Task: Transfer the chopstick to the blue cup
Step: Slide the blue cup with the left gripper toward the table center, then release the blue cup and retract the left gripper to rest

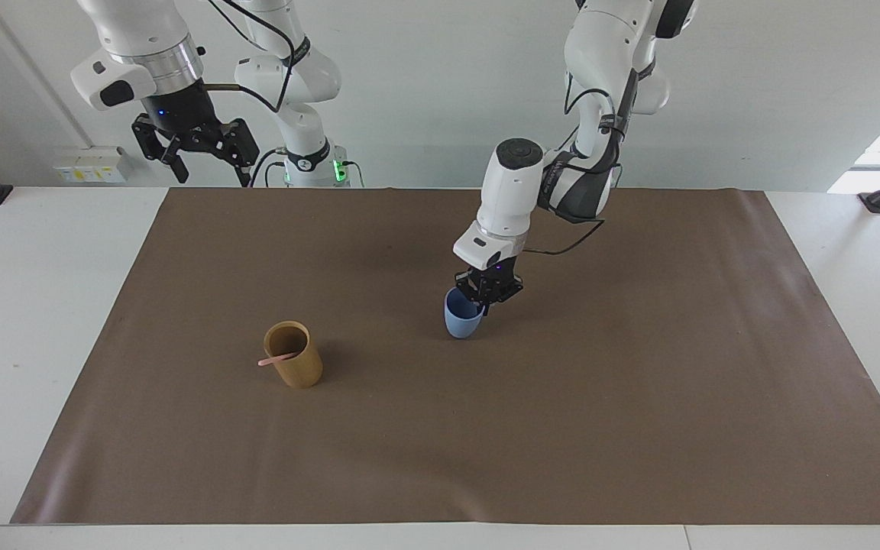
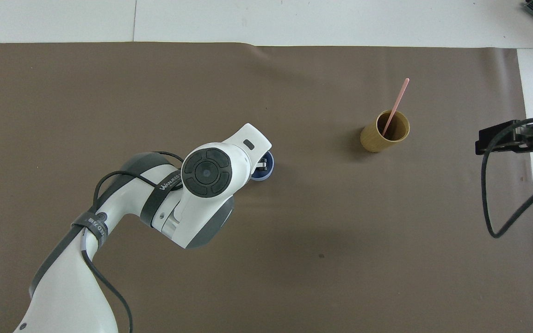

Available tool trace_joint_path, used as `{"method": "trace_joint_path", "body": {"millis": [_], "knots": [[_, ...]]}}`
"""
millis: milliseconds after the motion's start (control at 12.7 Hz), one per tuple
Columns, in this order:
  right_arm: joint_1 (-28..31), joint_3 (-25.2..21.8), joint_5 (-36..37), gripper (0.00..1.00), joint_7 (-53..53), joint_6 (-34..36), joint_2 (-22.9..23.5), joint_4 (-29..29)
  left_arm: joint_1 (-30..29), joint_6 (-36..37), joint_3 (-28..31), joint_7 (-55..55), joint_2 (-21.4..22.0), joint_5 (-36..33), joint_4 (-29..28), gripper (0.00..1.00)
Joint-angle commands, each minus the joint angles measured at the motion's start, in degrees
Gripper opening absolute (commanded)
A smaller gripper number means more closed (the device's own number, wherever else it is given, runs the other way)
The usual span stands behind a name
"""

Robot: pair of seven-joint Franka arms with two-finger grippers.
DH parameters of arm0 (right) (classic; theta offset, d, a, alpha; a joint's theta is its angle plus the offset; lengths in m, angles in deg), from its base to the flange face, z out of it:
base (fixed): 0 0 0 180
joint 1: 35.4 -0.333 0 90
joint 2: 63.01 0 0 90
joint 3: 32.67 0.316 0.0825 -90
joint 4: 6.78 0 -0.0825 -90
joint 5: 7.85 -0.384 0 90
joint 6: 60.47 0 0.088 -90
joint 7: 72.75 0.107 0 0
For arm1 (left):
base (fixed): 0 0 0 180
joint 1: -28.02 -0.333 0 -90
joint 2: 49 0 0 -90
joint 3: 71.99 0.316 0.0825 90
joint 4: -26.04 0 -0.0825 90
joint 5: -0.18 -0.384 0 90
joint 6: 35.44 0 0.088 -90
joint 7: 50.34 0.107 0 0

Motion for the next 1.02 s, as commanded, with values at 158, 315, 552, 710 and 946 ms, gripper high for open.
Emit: {"method": "trace_joint_path", "body": {"millis": [158,315,552,710,946], "knots": [[0.6,0.0,-1.1,1.00,-1.4,-0.4,-0.3,0.4,1.2,-1.1,0.9,-5.5,-0.3,-1.2,-0.3,0.99],[0.6,0.0,-1.1,1.00,-1.4,-0.4,-0.3,0.4,-0.1,3.0,0.9,-4.9,1.1,-0.7,0.7,1.00],[0.6,0.1,-1.1,1.00,-1.4,-0.4,-0.3,0.4,-2.7,13.4,1.1,-2.0,3.2,-0.8,5.7,1.00],[0.6,0.0,-1.1,1.00,-1.4,-0.4,-0.3,0.4,-7.1,17.1,1.1,2.9,7.2,-0.6,5.8,1.00],[0.6,0.0,-1.1,1.00,-1.4,-0.4,-0.3,0.4,-14.9,25.7,1.2,16.5,13.1,-0.2,5.8,1.00]]}}
